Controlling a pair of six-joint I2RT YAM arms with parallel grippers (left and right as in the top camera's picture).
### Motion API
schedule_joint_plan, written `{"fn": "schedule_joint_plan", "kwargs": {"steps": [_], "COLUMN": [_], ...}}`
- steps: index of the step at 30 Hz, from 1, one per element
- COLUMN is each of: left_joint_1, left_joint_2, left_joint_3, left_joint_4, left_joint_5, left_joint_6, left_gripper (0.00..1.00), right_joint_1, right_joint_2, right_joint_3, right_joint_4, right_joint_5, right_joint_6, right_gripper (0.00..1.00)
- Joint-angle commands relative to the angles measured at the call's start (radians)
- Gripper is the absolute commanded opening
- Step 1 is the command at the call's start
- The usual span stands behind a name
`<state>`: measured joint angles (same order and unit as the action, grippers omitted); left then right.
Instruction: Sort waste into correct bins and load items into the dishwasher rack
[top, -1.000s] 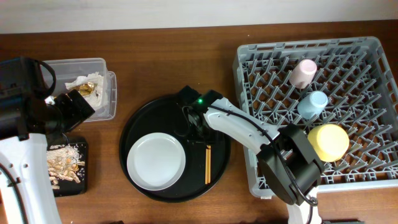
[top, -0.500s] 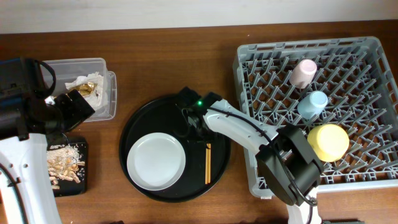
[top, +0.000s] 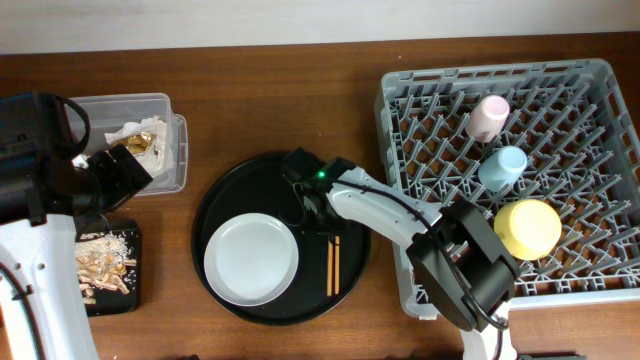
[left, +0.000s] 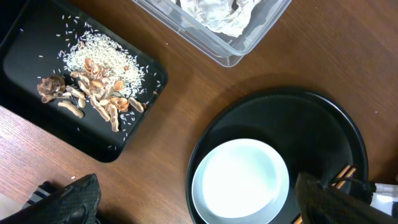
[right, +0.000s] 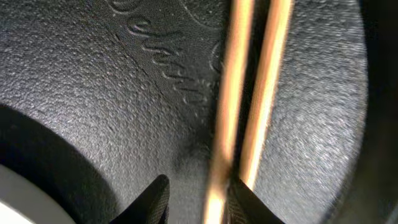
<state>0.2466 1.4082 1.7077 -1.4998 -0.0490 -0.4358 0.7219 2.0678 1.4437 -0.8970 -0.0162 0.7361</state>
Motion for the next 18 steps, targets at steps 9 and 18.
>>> {"fn": "schedule_joint_plan", "kwargs": {"steps": [9,18], "left_joint_1": [0.005,0.005], "left_joint_2": [-0.002,-0.002], "left_joint_3": [0.010,0.010], "left_joint_4": [0.002,0.002], "left_joint_5": [0.003,0.003], "left_joint_6": [-0.005,-0.005], "left_gripper": [0.99,0.99], "right_joint_1": [0.012,-0.067], "right_joint_2": [-0.001,-0.005], "right_joint_3": [-0.046,0.214], "right_joint_4": [0.050,-0.145], "right_joint_5": [-0.027,-0.074], "right_joint_6": [0.005,-0.041], "right_gripper": [0.06,0.04]}}
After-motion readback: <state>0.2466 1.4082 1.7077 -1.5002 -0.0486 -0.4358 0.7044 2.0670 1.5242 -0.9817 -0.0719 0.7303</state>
